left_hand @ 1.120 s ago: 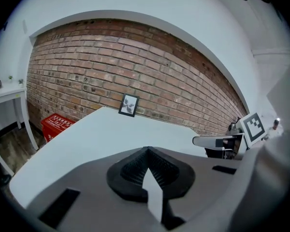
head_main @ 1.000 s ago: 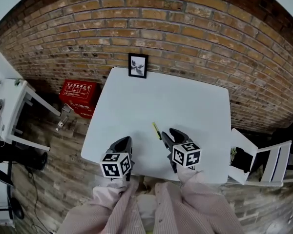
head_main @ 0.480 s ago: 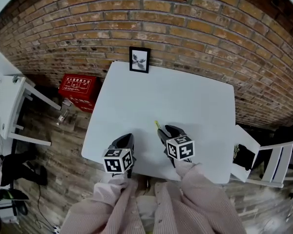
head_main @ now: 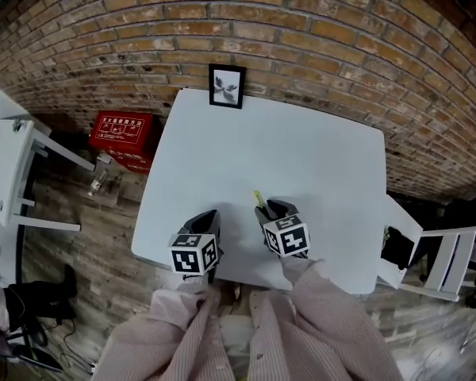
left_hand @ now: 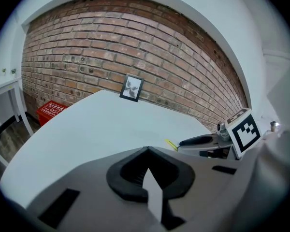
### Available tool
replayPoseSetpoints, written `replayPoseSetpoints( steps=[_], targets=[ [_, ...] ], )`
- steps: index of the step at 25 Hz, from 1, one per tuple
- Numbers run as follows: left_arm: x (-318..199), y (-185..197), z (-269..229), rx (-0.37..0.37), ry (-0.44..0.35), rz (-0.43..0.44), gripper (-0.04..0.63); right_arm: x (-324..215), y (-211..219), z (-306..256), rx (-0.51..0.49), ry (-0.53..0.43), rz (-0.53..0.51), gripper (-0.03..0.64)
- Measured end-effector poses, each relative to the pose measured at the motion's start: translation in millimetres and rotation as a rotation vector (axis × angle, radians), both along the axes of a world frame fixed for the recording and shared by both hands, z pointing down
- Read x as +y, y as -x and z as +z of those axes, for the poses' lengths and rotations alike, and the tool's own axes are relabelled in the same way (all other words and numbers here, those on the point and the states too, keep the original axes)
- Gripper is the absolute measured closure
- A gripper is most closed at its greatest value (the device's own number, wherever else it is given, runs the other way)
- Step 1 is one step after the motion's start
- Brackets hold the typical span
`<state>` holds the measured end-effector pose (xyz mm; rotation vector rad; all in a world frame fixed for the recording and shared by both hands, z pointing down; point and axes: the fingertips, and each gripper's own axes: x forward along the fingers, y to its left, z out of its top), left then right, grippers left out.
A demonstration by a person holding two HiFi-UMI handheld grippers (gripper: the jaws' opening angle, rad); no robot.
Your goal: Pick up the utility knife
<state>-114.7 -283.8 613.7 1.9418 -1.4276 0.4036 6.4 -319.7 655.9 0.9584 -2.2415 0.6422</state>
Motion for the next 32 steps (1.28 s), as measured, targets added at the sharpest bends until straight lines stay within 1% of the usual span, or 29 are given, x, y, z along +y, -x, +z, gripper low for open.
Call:
replayPoseSetpoints(
  steps=[3, 8, 9, 11, 12, 21, 27, 32],
  targets=[
    [0, -1, 3, 0.006, 0.007, 0.007, 0.601, 2, 3, 4, 0.046, -0.003, -0.024, 0.468],
    [-3, -1, 2, 0.010, 0.003, 0.007, 0.601, 2, 3, 5, 0.053, 0.001, -0.021, 0.473],
    [-3, -1, 1, 0.010, 0.002, 0.007, 0.601, 2, 1, 6, 0.062, 0.000, -0.017, 0.483],
    [-4, -1, 0, 0.011, 0.001, 0.008, 0.601, 0, -2, 7, 0.084, -0.003, -0.013, 0.543],
    [-4, -2, 0, 0.011, 0.001, 0.010, 0.601, 0, -3, 7, 0.090, -0.003, -0.015, 0.549],
    [-6, -5, -3, 0.010, -0.012, 0.023, 0.601, 0, -3, 8, 0.111, -0.002, -0.027, 0.554],
    [-5, -2, -8, 0.012, -0.028, 0.025, 0.601, -1, -4, -3, 0.061, -0.018, 0.009, 0.554],
    [-10, -2, -21, 0.018, -0.067, 0.031, 0.601, -2, -3, -23, -0.029, -0.048, 0.047, 0.554]
  ],
)
